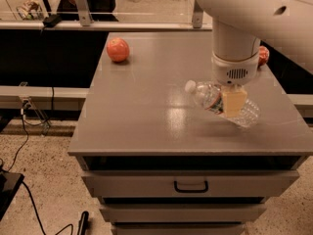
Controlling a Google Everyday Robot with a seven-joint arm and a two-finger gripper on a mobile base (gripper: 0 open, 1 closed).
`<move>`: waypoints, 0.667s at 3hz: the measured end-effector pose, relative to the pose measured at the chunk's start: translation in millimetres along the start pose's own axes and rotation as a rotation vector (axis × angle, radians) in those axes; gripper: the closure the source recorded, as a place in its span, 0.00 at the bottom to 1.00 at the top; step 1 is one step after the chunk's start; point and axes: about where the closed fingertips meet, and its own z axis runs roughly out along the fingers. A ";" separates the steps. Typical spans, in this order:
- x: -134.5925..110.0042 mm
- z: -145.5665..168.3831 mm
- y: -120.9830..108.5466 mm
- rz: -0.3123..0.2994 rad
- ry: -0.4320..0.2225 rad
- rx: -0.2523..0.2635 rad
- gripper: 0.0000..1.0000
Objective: Knock water bottle over
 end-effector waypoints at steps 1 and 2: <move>-1.0 18.7 7.4 -0.012 0.068 -0.046 0.59; -4.3 40.1 15.1 -0.010 0.108 -0.082 0.35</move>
Offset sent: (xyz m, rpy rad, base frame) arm -0.0375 -0.0120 -0.0623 -0.1781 0.2226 -0.0598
